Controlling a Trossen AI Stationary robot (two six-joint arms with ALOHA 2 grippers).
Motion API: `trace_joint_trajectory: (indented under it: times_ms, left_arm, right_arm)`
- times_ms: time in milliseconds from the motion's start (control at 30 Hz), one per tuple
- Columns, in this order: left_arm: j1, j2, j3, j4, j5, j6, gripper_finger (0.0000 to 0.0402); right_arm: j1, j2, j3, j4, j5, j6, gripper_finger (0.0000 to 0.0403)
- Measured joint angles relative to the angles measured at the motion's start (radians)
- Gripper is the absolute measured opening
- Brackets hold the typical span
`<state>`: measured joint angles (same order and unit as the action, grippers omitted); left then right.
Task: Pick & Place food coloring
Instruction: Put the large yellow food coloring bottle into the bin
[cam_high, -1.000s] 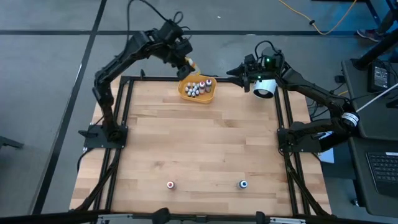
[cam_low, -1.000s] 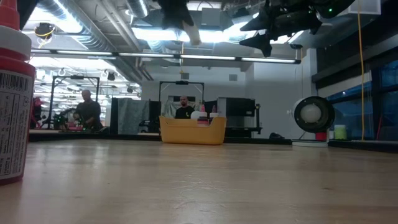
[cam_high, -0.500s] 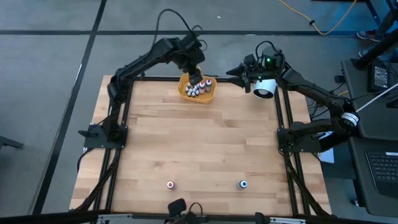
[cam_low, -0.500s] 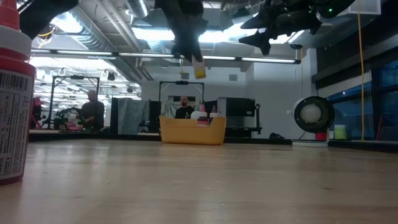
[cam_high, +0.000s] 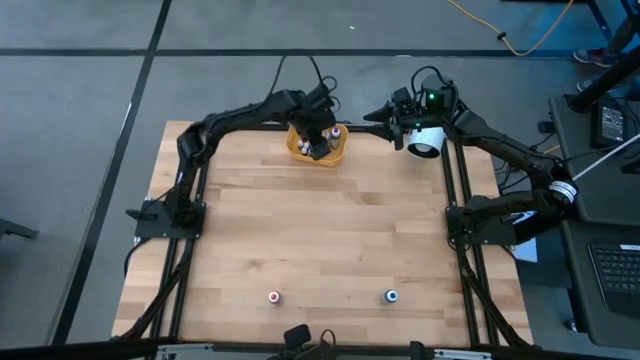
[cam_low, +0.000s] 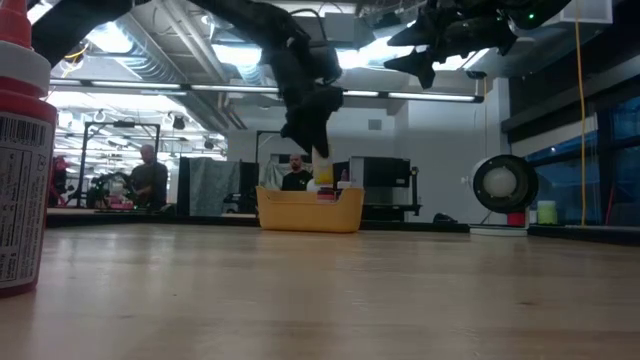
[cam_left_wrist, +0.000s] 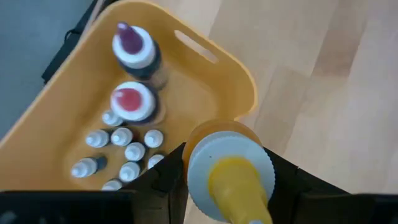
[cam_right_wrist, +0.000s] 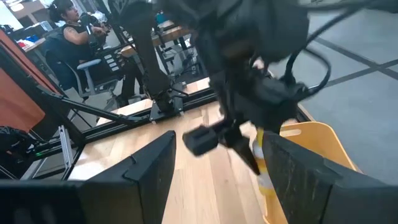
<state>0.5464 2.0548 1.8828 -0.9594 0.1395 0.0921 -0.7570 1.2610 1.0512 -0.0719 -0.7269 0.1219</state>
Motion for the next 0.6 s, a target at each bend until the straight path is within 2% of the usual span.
trace_joint_trajectory:
  times_ms: [233,600]
  left_arm:
    - [-0.009,0.0,-0.104,0.116,-0.059,0.008,0.0137]
    - [-0.009,-0.001,-0.207,0.221,-0.065,0.008,0.0138]
  right_arm:
    - [0.0,0.0,0.0,0.0,0.0,0.0,0.024]
    - [0.0,0.0,0.0,0.0,0.0,0.0,0.024]
